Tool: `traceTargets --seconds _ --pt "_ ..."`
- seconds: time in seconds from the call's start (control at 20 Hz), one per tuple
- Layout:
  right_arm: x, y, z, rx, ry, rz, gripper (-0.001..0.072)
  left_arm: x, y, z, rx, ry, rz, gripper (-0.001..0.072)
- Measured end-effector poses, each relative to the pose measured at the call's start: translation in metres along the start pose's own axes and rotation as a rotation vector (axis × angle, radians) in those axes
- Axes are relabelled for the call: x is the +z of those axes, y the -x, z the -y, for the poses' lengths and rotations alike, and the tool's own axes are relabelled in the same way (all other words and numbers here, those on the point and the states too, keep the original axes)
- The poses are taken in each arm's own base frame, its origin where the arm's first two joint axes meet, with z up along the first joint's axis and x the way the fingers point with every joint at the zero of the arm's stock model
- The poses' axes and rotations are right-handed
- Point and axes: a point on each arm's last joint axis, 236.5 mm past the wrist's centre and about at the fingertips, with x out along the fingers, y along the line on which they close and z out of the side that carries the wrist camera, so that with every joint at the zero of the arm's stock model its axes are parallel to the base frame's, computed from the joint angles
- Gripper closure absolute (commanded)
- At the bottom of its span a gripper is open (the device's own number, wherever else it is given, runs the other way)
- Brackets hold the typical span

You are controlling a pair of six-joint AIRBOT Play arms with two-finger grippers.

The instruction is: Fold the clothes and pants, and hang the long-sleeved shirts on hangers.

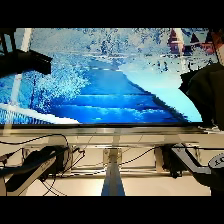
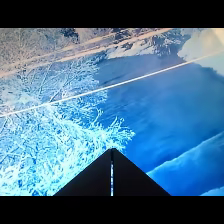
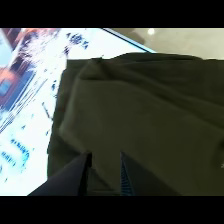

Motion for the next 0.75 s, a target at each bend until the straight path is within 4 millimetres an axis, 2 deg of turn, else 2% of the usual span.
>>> traceTargets --seconds 0.1,0.3,0.5,0.6,0.75 --pt "-0.010 -0.005 -0.036 0.078 0.104 -0.024 0.0704 0.000 0.000 0.000 0.000 0.000 0.000 0.0697" --pt "-0.045 -0.008 -0.122 0.222 0.397 -0.058 0.0704 0.000 0.000 0.000 0.000 0.000 0.000 0.0697" --pt "-0.093 0.003 -0.201 0.361 0.743 -0.048 0.0704 0.000 0.000 0.000 0.000 0.000 0.000 0.0697" --pt "-0.113 0.006 -0.225 0.397 0.890 -0.039 0.0703 0.000 0.000 0.000 0.000 -0.001 0.000 0.0697" --pt "-0.134 0.006 -0.243 0.427 1.004 -0.046 0.0703 0.000 0.000 0.000 0.001 -0.001 0.000 0.0697"
